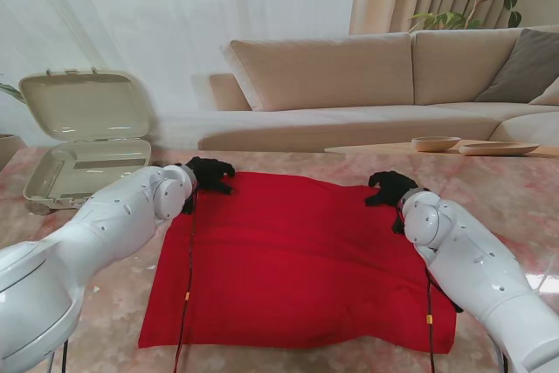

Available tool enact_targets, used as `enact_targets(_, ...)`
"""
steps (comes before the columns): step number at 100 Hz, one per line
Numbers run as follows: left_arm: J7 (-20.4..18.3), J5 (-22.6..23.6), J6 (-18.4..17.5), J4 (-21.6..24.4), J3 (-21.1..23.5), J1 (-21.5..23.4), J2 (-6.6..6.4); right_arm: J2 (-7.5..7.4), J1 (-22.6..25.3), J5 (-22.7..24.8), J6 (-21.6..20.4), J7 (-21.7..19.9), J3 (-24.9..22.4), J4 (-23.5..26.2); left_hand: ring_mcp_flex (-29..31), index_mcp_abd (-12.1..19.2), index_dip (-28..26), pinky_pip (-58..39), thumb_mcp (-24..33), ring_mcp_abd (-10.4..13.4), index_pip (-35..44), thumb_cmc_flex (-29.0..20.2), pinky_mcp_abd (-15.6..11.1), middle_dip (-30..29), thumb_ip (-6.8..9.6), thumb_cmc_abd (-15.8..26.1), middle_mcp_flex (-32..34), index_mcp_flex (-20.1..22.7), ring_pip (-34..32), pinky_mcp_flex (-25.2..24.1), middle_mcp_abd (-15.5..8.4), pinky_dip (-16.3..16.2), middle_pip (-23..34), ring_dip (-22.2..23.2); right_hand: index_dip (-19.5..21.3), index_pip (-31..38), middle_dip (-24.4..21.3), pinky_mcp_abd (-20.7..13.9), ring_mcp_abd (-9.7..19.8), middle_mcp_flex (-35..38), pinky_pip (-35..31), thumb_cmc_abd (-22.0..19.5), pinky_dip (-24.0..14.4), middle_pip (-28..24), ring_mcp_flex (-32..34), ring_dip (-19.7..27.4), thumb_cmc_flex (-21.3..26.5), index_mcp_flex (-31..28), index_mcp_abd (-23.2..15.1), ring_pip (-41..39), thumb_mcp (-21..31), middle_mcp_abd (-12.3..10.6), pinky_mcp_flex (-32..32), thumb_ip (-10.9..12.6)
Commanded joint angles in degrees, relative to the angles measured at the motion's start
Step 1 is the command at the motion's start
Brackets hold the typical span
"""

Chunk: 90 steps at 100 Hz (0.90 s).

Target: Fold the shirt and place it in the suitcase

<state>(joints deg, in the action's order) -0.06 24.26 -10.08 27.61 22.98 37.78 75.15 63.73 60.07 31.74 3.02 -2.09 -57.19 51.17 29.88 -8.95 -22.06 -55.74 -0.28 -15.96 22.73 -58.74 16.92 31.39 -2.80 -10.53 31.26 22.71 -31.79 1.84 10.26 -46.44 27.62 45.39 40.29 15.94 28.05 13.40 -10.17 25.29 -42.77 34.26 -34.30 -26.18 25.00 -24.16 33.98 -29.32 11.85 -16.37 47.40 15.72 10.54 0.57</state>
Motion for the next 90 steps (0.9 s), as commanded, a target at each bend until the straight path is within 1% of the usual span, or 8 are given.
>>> enact_targets(1, -0.82, 0.51, 0.23, 0.11, -0.28, 0.96, -0.54, -0.10, 1.11, 0.01, 0.65, -1.45, 0.07, -0.21, 3.90, -1.31, -1.08, -3.11, -0.34, 0.17, 1.49, -3.64, 2.41, 1.57, 0.39, -1.65, 2.70, 1.07, -3.84, 0.50, -1.74, -2.17, 1.96, 1.64, 1.22, 1.32, 2.20, -5.03, -2.53, 0.98, -10.54, 1.32, -6.49, -2.31, 5.47, -4.42, -1.64, -1.16, -0.45, -8.26, 1.65, 0.99, 5.85, -2.91)
enact_targets(2, -0.93, 0.53, 0.23, 0.21, -0.29, 0.98, -0.60, -0.10, 1.14, 0.02, 0.69, -1.48, 0.05, -0.18, 3.73, -1.34, -1.11, -3.50, -0.31, -0.15, 1.62, -3.65, 2.40, 1.81, 0.41, -1.73, 2.62, 1.00, -4.24, 0.48, -1.79, -2.52, 2.16, 2.12, 1.33, 1.47, 2.66, -13.97, -2.57, 1.05, -19.70, 1.37, -3.44, -2.66, 5.47, -5.00, -1.62, -1.27, -0.44, -9.12, 1.73, 1.07, 14.80, -2.94)
enact_targets(4, -1.14, 0.57, 0.25, 0.40, -0.31, 1.03, -0.72, -0.12, 1.21, 0.04, 0.77, -1.53, 0.02, -0.09, 3.70, -1.39, -1.14, -3.91, -0.27, -0.35, 1.76, -3.74, 2.47, 2.05, 0.43, -1.90, 2.60, 0.94, -4.63, 0.63, -1.91, -2.88, 2.35, 2.58, 1.44, 1.59, 3.37, -6.19, -2.63, 1.21, -11.57, 1.42, 5.29, -2.91, 5.54, -5.65, -1.55, -1.43, -0.47, -10.01, 1.83, 1.03, 12.01, -2.92)
enact_targets(11, -1.51, 0.67, 0.27, 0.74, -0.39, 1.16, -0.95, -0.18, 1.42, 0.13, 0.95, -1.72, -0.07, 0.16, 4.26, -1.49, -1.37, -6.33, 0.00, -0.35, 2.46, -4.28, 2.86, 2.73, 0.56, -2.68, 2.68, 0.82, -5.64, 1.53, -2.16, -4.97, 2.79, 3.96, 1.76, 2.15, 5.31, -32.77, -2.83, 2.18, -16.15, 1.66, -7.17, -5.08, 6.58, -8.20, -1.50, -2.26, -0.57, -14.60, 2.06, 1.11, 36.01, -2.98)
enact_targets(29, -2.36, 0.52, 0.33, 0.85, -0.57, 1.28, -1.12, -0.36, 1.80, 0.47, 1.39, -2.22, -0.19, 0.69, 8.68, -1.79, -2.95, -20.03, 11.76, 1.31, 5.91, -1.36, 0.42, 6.60, 0.19, -7.10, 3.01, 0.00, -11.54, 9.71, -2.80, -16.01, 6.13, 11.59, 2.53, 3.43, 10.04, -21.37, -2.63, 3.65, -18.11, 2.68, -13.88, -9.73, 8.56, -15.07, -1.16, -3.77, -0.53, -25.93, 2.91, 1.44, 37.04, -3.12)
enact_targets(32, -2.62, 0.40, 0.30, 0.94, -0.47, 1.30, -1.17, -0.40, 1.85, 0.58, 1.49, -2.28, -0.20, 0.79, 9.79, -2.09, -3.33, -22.22, 17.06, 1.71, 6.66, 0.43, -0.65, 7.14, -0.23, -8.52, 2.98, -0.13, -13.08, 12.03, -2.82, -16.00, 6.93, 12.22, 3.00, 3.97, 11.54, -0.31, -2.59, 4.02, -2.60, 2.89, -12.82, -10.54, 9.06, -17.19, -1.15, -4.05, -0.69, -28.13, 3.06, 1.57, 17.08, -3.16)
enact_targets(35, -2.96, 0.20, 0.28, 1.02, -0.34, 1.32, -1.20, -0.44, 1.90, 0.68, 1.59, -2.38, -0.20, 0.90, 10.36, -2.13, -3.59, -23.84, 19.39, 1.96, 7.20, 0.60, -1.60, 8.81, -0.73, -9.61, 2.98, -0.27, -14.13, 13.65, -2.80, -15.87, 7.61, 12.69, 3.12, 4.10, 12.10, 4.07, -2.63, 4.27, -2.66, 3.05, -19.59, -10.99, 9.47, -18.09, -1.05, -4.24, -0.74, -29.31, 3.21, 1.66, 12.13, -3.17)
enact_targets(90, -5.94, -2.28, 0.12, 0.78, 0.81, 1.39, -0.91, -0.76, 1.00, 3.24, 3.09, -1.93, 1.84, 0.40, 17.78, -3.08, -12.74, -39.21, 34.73, 3.47, 19.61, -7.95, -7.98, 32.72, -3.40, -21.10, 9.76, -5.03, -27.97, 28.28, -5.77, -18.03, 9.77, 25.44, 8.76, 16.71, 18.98, -3.83, 0.58, 14.51, -51.42, 7.81, -13.51, -20.97, 26.46, -27.59, 5.76, -9.71, -3.94, -46.63, 7.98, 0.33, 24.04, -4.10)
